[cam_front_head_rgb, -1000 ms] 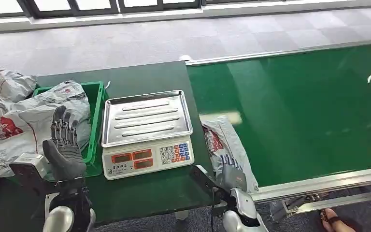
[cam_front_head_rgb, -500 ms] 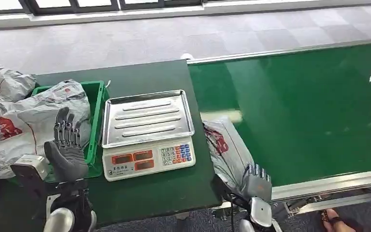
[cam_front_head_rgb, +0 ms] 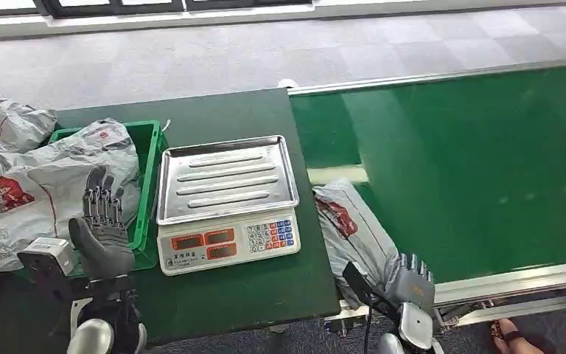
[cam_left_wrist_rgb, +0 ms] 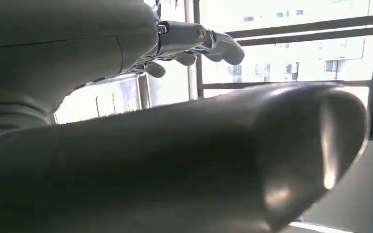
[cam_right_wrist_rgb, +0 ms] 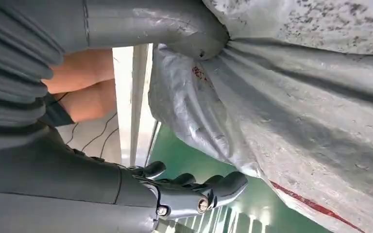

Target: Moved the parcel from conveyor to table for the left to box.

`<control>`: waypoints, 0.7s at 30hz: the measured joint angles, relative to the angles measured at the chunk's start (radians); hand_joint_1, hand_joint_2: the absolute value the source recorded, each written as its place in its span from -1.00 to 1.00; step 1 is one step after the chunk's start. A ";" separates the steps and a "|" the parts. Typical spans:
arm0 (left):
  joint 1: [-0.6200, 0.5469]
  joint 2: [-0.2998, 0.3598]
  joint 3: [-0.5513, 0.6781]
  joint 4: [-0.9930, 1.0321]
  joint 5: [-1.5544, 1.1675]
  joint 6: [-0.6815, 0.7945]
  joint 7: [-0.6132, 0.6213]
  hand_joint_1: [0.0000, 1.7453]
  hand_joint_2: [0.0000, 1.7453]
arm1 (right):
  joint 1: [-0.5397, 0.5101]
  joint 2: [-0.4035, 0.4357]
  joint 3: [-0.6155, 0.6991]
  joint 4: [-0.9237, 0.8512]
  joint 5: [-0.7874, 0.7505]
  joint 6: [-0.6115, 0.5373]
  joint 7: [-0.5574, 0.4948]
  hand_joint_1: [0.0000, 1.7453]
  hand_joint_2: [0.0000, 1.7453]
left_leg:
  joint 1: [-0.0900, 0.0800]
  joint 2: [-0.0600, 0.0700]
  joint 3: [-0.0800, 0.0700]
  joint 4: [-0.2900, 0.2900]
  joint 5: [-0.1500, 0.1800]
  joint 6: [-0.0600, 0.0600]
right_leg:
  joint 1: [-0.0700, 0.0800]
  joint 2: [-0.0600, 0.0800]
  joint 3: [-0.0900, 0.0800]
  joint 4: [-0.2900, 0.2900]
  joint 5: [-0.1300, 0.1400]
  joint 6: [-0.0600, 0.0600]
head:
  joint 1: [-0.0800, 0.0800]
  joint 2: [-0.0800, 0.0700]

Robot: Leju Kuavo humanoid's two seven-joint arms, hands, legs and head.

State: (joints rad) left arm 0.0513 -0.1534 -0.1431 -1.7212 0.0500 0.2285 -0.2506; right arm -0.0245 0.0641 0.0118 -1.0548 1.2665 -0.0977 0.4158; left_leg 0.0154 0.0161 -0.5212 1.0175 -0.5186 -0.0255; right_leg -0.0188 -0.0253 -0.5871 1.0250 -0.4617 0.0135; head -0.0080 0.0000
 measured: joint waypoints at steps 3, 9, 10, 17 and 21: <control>0.000 0.000 0.000 0.000 -0.005 0.000 0.003 -1.00 -1.00 | 0.001 0.004 -0.013 0.000 -0.003 0.009 -0.023 -1.00 1.00 | 0.000 0.000 0.000 0.000 0.000 0.000 | 0.000 0.000 0.000 0.000 0.000 0.000 | 0.000 0.000; 0.000 0.000 0.000 0.000 -0.014 0.000 0.011 -1.00 -1.00 | -0.008 0.022 -0.040 0.025 -0.065 0.008 -0.125 1.00 1.00 | 0.000 0.002 -0.007 0.000 -0.001 0.000 | 0.000 0.002 0.000 0.000 0.000 0.000 | 0.000 0.000; -0.001 0.000 0.000 0.002 -0.014 -0.001 0.011 -1.00 -1.00 | -0.010 0.024 -0.042 0.034 -0.074 -0.002 -0.140 1.00 1.00 | 0.000 0.002 -0.007 0.000 -0.001 0.000 | 0.000 0.002 -0.001 0.000 0.000 0.000 | 0.000 0.000; -0.004 0.000 0.000 0.013 -0.014 -0.011 0.009 -1.00 -1.00 | -0.010 0.031 -0.042 0.051 -0.122 -0.041 -0.201 1.00 1.00 | 0.001 0.003 -0.007 0.000 -0.001 -0.001 | 0.001 0.003 -0.001 0.000 0.000 0.000 | 0.000 0.000; -0.011 0.000 0.000 0.022 -0.013 -0.014 0.009 -1.00 -1.00 | -0.011 0.032 -0.042 0.051 -0.146 -0.055 -0.223 1.00 1.00 | 0.001 0.002 -0.003 0.000 -0.001 -0.001 | 0.001 0.003 -0.001 0.000 0.000 0.000 | 0.000 0.000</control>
State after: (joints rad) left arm 0.0402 -0.1534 -0.1431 -1.6995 0.0374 0.2144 -0.2419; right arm -0.0356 0.0961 -0.0301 -1.0037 1.1208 -0.1526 0.1927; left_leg 0.0164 0.0185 -0.5244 1.0173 -0.5195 -0.0263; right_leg -0.0176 -0.0226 -0.5884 1.0252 -0.4618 0.0130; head -0.0084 0.0000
